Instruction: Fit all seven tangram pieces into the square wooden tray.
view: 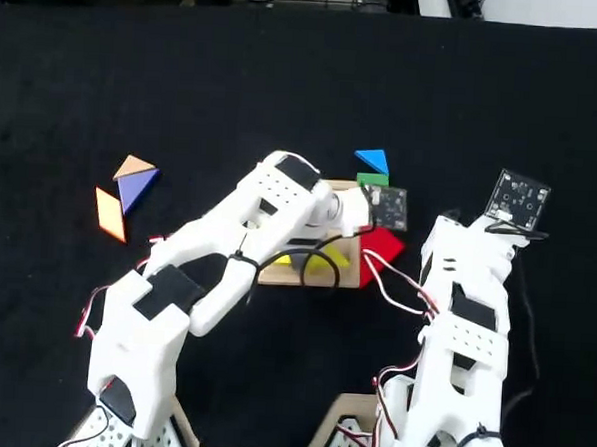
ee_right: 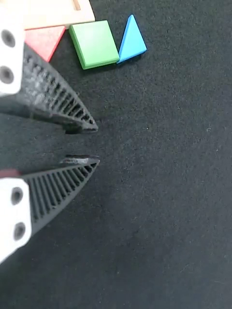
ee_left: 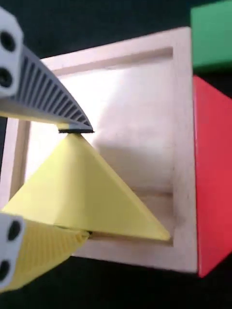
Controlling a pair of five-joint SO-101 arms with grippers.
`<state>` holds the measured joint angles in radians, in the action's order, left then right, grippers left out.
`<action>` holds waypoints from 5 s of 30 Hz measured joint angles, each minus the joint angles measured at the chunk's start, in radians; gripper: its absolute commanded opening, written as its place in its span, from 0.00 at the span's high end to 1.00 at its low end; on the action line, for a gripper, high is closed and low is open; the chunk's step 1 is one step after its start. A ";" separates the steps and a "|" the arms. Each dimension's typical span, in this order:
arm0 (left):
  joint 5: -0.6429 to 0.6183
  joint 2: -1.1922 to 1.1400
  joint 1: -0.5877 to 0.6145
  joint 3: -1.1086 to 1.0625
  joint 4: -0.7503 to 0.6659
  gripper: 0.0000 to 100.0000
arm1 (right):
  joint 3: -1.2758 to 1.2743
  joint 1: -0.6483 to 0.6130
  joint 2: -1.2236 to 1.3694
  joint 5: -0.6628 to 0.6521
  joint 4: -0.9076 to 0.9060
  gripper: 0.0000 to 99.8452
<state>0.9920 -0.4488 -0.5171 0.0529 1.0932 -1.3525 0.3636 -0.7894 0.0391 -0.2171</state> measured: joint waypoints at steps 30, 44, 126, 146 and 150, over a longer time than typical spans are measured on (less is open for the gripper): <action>-0.018 -0.002 0.060 0.140 0.141 0.61 | 0.000 0.000 0.000 0.000 0.000 0.91; -0.020 0.112 0.193 0.339 0.328 0.77 | 0.000 -0.052 0.000 -0.031 0.000 0.91; -1.243 0.974 0.741 -1.099 -0.545 0.97 | 1.092 -0.476 0.865 -0.385 -0.891 0.99; -1.243 0.974 0.743 -1.099 -0.545 0.97 | 1.096 -0.393 1.086 -0.425 -0.835 0.99; -1.243 0.974 0.743 -1.099 -0.545 0.97 | 1.096 -0.400 1.086 -0.425 -0.835 0.99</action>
<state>-0.2509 0.5255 0.2256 -1.0457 0.5485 -0.2570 -0.0368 0.2969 -0.3859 -1.0518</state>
